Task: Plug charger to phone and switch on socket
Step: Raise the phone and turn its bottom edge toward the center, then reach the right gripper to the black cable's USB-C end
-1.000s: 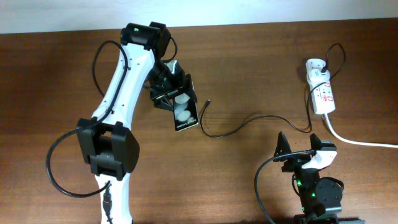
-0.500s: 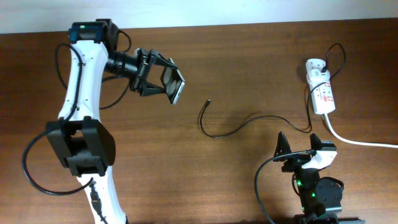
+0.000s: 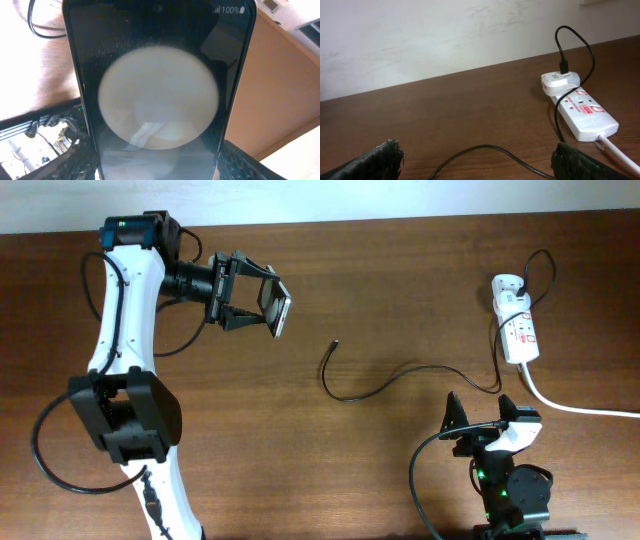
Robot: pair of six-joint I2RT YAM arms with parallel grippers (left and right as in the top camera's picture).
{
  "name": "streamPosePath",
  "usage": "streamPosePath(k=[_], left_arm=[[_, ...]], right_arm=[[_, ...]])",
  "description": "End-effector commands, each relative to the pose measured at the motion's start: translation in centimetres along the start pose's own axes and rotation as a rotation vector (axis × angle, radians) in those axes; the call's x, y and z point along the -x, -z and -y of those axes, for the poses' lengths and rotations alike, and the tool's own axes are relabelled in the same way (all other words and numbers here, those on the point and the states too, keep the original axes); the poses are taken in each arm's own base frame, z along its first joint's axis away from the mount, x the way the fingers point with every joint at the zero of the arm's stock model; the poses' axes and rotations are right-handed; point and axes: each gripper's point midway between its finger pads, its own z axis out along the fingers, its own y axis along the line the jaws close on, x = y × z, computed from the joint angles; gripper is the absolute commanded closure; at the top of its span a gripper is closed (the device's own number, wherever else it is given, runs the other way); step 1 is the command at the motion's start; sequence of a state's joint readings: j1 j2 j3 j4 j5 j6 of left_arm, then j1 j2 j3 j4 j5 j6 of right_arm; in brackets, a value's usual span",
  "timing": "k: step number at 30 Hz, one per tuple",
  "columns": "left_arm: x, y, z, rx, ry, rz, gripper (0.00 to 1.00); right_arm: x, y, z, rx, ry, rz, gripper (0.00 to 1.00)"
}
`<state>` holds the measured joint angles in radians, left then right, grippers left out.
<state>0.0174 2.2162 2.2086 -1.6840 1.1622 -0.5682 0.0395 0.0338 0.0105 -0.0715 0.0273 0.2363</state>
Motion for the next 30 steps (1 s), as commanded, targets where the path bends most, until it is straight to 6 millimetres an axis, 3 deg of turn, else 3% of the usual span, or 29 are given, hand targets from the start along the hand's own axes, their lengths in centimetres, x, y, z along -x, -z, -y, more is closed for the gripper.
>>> streamPosePath(k=[1, 5, 8, 18, 23, 25, 30], left_arm=[[-0.8, 0.4, 1.2, -0.052, 0.035, -0.023, 1.00], [-0.8, 0.8, 1.4, -0.071, 0.150, -0.031, 1.00], [-1.4, 0.9, 2.3, -0.121, 0.150, -0.068, 1.00], [-1.4, 0.9, 2.3, -0.121, 0.149, -0.068, 1.00], [-1.3, 1.0, 2.3, -0.123, 0.150, -0.066, 1.00], [-1.3, 1.0, 2.3, -0.122, 0.149, -0.065, 1.00], [-1.3, 0.9, 2.3, -0.118, 0.148, -0.065, 1.00]], right_arm=[[-0.2, 0.0, 0.2, -0.010, -0.004, -0.003, 0.01], [-0.2, 0.0, 0.2, -0.010, -0.004, -0.002, 0.01], [-0.2, 0.0, 0.2, -0.010, -0.004, -0.003, 0.01], [-0.4, 0.0, -0.3, 0.018, -0.008, -0.013, 0.01], [-0.3, 0.1, -1.4, 0.078, -0.078, -0.015, 0.01], [-0.6, 0.3, -2.8, 0.161, -0.124, -0.045, 0.01], [1.5, 1.1, -3.6, 0.168, -0.125, -0.077, 0.01]])
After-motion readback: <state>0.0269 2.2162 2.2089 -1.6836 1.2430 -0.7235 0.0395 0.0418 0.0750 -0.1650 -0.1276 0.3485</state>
